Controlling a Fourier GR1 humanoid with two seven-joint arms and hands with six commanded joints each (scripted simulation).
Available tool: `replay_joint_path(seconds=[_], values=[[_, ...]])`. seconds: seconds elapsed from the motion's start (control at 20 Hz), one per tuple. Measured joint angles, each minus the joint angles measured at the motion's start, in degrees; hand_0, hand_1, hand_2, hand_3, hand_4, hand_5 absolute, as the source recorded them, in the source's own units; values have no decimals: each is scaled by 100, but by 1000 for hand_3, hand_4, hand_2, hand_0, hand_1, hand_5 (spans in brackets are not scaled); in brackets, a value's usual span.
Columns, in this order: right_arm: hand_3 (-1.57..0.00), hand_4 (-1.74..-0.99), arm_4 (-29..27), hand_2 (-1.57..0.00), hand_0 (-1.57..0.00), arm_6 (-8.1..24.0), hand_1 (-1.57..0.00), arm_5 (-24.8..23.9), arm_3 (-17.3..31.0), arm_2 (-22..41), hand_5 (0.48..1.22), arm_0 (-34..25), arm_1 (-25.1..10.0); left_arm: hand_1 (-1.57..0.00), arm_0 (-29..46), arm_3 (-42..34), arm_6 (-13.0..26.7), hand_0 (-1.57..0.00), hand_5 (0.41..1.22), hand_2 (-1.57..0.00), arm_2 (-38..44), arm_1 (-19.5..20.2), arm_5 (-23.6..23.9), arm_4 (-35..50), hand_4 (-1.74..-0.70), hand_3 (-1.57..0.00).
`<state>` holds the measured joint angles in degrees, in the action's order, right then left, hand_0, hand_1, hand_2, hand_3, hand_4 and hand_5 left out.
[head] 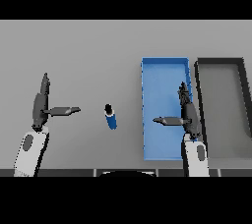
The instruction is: Pick up the blue pipe and place it into the blue bin.
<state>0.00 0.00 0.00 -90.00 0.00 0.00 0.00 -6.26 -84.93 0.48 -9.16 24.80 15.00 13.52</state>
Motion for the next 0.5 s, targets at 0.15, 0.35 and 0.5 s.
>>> replay_joint_path(seconds=[0.15, 0.35, 0.5], values=[[1, -1205, -15, 1, 1, 15, 1, 1, 19, -19, 629, -25, -17, 1, -26, 12, -25, 1, 593, 1, -7, -16, 10, -9, -966, 1], [1, -1201, 403, 1, 1, -504, 1, 52, -156, 84, 628, 135, -453, 1, 149, 7, -413, 1, 592, 1, -136, 357, -539, -66, -963, 1], [1, -1193, 902, 1, 1, -807, 1, 151, -581, 353, 622, 494, -833, 1, 214, 212, -833, 1, 592, 1, -252, 822, -1347, -88, -959, 1]])
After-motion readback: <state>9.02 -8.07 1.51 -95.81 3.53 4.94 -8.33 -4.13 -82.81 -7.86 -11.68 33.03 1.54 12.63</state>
